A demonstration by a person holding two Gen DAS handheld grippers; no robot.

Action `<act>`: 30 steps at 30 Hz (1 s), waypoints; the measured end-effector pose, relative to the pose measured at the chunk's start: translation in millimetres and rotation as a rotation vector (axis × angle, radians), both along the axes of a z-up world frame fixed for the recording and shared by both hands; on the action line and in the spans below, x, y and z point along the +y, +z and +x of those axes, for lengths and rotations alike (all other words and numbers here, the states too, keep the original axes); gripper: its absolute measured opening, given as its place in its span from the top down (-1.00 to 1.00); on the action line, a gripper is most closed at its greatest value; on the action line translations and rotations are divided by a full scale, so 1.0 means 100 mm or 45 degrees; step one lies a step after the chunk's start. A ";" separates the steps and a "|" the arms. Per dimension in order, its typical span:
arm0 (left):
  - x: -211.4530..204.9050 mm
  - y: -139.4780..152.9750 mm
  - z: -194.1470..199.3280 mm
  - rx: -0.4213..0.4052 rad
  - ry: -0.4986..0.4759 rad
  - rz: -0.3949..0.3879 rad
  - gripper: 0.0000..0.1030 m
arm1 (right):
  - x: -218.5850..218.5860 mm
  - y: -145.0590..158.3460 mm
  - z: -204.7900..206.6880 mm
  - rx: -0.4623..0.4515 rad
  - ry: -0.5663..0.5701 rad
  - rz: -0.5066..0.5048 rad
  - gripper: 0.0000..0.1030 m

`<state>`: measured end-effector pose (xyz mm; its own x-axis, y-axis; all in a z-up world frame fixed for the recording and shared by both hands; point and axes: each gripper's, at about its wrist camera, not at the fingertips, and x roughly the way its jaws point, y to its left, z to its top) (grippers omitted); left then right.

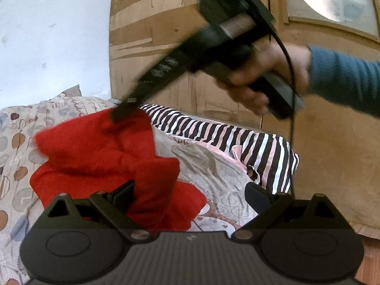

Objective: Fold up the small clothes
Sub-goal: 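Fold the shirt bundle with the right tool while the left tool holds it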

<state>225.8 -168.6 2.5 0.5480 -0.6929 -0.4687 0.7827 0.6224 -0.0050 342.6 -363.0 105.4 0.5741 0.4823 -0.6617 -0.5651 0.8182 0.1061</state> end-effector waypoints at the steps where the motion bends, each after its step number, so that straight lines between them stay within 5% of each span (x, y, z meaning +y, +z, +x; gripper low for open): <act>1: 0.00 0.00 0.00 0.000 0.001 -0.003 -0.91 | -0.15 -0.05 -0.06 -0.005 -0.075 0.037 0.66; 5: 0.02 0.00 0.01 0.022 -0.003 -0.021 -0.90 | -0.69 -0.38 -0.34 0.009 -0.361 0.262 0.77; 6: 0.02 0.00 0.02 0.029 -0.004 -0.023 -0.91 | -0.81 -0.49 -0.40 0.028 -0.417 0.344 1.00; 9: 0.01 0.00 0.01 0.024 -0.004 -0.005 -0.91 | -1.07 -0.79 -0.51 0.071 -0.548 0.490 1.00; 11: 0.02 0.01 0.00 0.029 -0.009 0.003 -0.91 | -1.15 -0.88 -0.52 0.112 -0.584 0.565 0.84; 16: 0.02 0.01 0.00 0.043 0.000 0.012 -0.91 | -1.18 -0.73 -0.38 0.062 -0.603 0.682 -0.11; 19: 0.00 -0.02 -0.06 0.035 0.004 0.027 -0.91 | -1.10 -0.71 -0.21 0.115 -0.580 0.720 -0.38; 23: -0.02 -0.10 -0.13 0.032 0.000 0.058 -0.91 | -0.86 -0.84 -0.10 0.221 -0.582 0.621 -0.21; 25: -0.02 -0.13 -0.15 0.038 -0.004 0.052 -0.91 | -0.79 -0.91 -0.15 0.215 -0.572 0.585 0.49; 30: -0.10 -0.23 -0.19 0.045 -0.025 0.046 -0.91 | -0.72 -1.03 -0.41 0.067 -0.552 0.438 0.55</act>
